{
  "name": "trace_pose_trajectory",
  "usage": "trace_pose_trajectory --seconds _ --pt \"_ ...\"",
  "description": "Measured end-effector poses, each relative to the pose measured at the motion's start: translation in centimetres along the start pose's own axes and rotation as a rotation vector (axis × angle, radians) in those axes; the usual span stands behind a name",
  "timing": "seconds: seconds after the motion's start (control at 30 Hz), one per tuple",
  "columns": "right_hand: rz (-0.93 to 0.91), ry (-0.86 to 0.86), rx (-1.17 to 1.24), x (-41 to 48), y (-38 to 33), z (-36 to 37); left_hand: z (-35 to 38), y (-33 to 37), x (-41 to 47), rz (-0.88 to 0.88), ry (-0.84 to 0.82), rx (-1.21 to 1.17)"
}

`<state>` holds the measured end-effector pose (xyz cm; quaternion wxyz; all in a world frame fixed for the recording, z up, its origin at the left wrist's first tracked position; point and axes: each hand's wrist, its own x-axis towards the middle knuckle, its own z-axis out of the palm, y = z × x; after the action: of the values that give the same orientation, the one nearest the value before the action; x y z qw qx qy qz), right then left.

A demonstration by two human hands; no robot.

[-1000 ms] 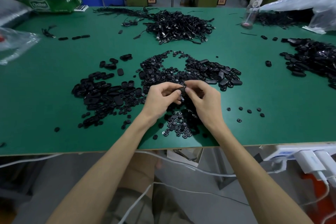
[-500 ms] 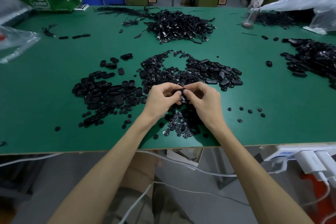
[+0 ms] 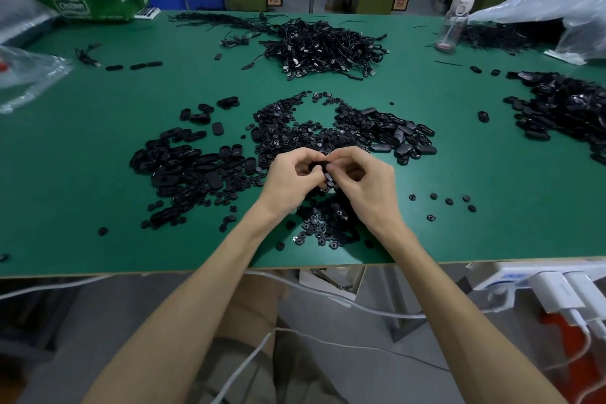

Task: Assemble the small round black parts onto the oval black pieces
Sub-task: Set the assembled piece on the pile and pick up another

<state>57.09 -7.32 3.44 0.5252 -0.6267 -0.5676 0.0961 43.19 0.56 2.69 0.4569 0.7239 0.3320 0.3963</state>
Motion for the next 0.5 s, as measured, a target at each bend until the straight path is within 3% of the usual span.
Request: trace_pose_trajectory --seconds 0.27,0.5 --pt "-0.056 -0.018 -0.047 0.07 0.13 -0.06 -0.23 -0.06 0.0 -0.021 -0.009 -0.193" --pt "-0.016 -0.034 -0.031 0.09 -0.17 0.01 -0.03 -0.27 0.13 -0.038 0.005 -0.194"
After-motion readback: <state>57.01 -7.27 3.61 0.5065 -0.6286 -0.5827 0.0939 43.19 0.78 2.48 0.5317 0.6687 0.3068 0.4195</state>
